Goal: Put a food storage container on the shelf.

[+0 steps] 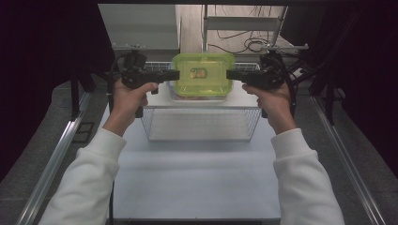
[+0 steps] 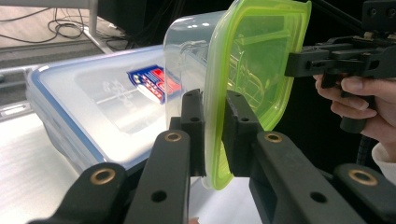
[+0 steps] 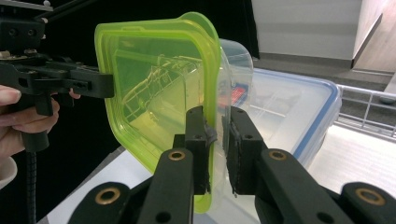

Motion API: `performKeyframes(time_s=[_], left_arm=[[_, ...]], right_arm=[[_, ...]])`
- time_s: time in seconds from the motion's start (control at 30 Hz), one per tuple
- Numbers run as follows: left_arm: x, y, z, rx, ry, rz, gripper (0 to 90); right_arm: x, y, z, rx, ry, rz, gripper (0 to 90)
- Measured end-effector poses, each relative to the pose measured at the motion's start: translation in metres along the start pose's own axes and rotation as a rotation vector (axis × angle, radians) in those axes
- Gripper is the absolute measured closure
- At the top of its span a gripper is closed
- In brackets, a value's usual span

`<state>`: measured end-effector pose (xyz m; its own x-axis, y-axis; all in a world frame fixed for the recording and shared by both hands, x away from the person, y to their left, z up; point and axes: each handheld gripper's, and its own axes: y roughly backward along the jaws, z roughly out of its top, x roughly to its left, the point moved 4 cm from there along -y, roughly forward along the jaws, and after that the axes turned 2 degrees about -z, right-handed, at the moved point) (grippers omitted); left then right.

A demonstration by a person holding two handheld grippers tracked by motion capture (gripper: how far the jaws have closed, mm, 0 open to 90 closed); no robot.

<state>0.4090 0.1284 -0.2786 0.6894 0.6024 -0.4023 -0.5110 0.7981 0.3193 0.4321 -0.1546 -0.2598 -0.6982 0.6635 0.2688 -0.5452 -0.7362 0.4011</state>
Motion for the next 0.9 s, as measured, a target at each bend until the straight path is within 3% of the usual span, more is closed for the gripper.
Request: performKeyframes(time_s=[0.3, 0.57, 0.9], left_arm=[[0.018, -0.005, 0.012, 0.007, 0.022, 0.015, 80.7], [0.033, -0.014, 0.017, 0.012, 0.065, 0.016, 80.7], [0.033, -0.021, 0.021, -0.006, 0.096, 0.033, 73.4]], right_arm=[[-0.008, -0.015, 0.01, 0.015, -0.029, -0.004, 79.8], [-0.019, -0.028, 0.02, 0.038, -0.064, -0.011, 79.7], [-0.031, -0.036, 0.021, 0.026, -0.103, -0.003, 77.9]])
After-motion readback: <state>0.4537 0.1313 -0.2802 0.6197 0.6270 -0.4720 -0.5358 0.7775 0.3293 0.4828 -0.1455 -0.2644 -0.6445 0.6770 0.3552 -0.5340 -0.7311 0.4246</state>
